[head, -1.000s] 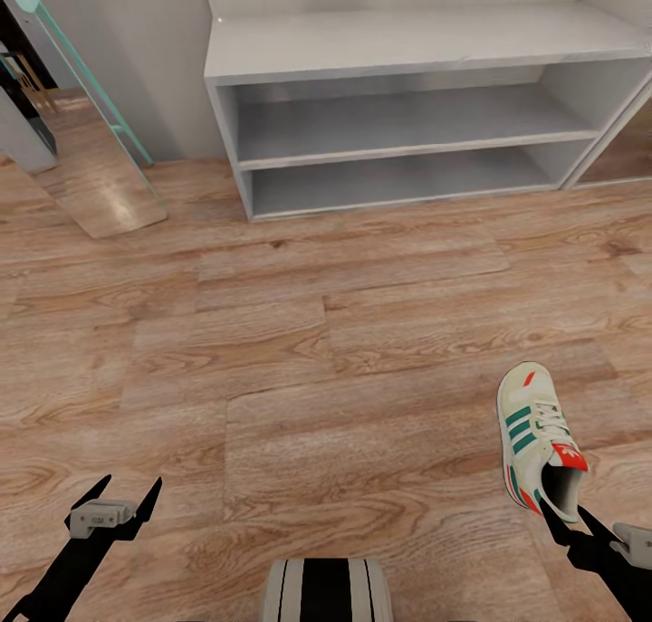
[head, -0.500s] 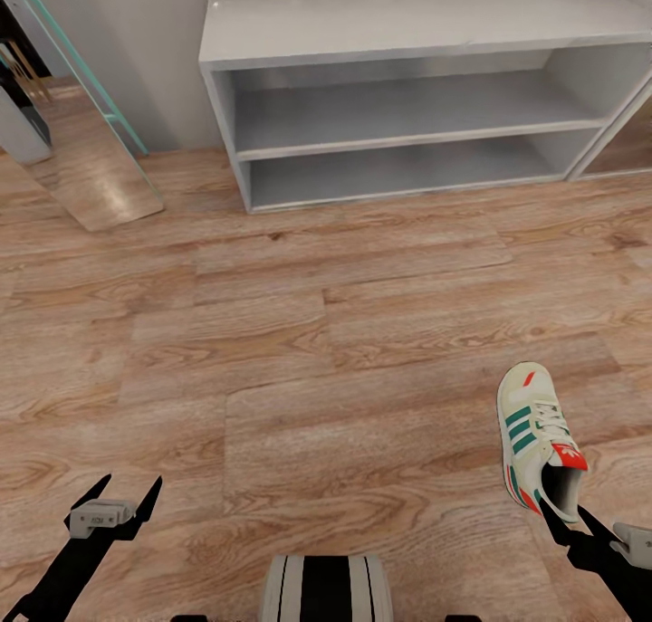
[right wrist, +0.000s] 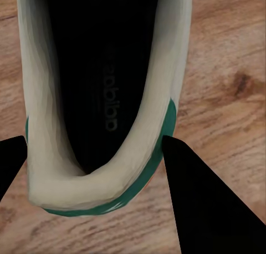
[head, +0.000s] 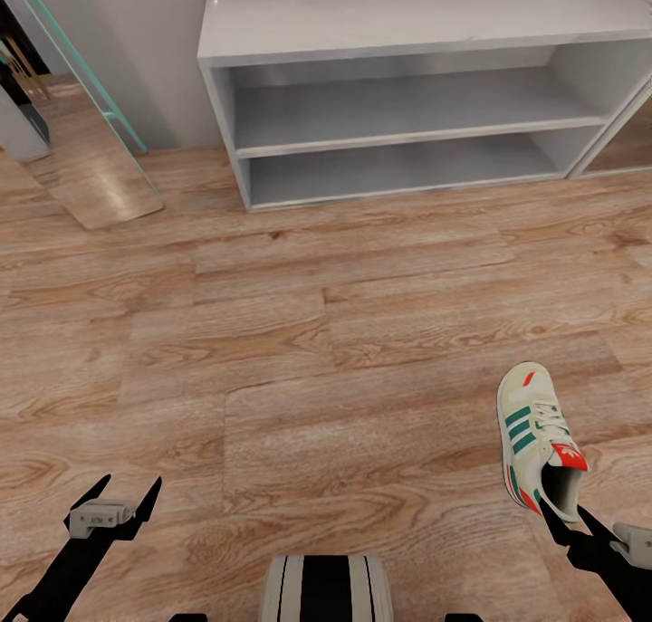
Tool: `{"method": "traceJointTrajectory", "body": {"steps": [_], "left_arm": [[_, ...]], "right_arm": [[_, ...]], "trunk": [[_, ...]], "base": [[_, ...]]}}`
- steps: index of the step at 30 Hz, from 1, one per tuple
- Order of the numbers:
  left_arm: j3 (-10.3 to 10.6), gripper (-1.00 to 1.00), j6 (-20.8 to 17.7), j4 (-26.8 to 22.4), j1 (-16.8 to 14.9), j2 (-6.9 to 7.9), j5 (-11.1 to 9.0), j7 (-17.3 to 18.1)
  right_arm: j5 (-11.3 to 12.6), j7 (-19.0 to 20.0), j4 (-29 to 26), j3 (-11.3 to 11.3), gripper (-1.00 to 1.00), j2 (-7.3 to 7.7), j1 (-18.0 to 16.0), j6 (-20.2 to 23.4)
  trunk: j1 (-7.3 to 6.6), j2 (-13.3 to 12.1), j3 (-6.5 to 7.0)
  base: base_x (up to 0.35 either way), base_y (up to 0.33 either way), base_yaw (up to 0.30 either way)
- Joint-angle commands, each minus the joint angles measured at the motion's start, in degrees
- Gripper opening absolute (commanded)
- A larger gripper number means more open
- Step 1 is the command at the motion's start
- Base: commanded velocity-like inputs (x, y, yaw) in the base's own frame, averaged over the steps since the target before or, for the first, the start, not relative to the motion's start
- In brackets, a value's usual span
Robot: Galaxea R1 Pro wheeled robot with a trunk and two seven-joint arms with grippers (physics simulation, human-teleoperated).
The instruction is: Pick up the two gym shoes and the two sandals from the corridor floor and place them onto the hallstand (shoe rack) in the corridor, making sure they are on the rack and not on the floor. Arrange them so the two gym shoes are next to each other and the two sandals are next to each other.
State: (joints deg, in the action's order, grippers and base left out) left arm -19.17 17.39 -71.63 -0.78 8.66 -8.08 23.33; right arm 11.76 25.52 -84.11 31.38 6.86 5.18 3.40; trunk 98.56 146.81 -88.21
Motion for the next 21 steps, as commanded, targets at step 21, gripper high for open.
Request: {"method": "traceJointTrajectory", "body": {"steps": [21], "left_arm": [[0.04, 1.0, 0.01, 0.0, 0.01, 0.04, 0.0, 0.05]], "right_arm": [[0.1, 0.13, -0.02, -0.01, -1.0, -0.34, 0.02, -0.24]], "trunk": [[0.0, 0.0, 1.22]], "base": [[0.0, 0.0, 0.0]]}}
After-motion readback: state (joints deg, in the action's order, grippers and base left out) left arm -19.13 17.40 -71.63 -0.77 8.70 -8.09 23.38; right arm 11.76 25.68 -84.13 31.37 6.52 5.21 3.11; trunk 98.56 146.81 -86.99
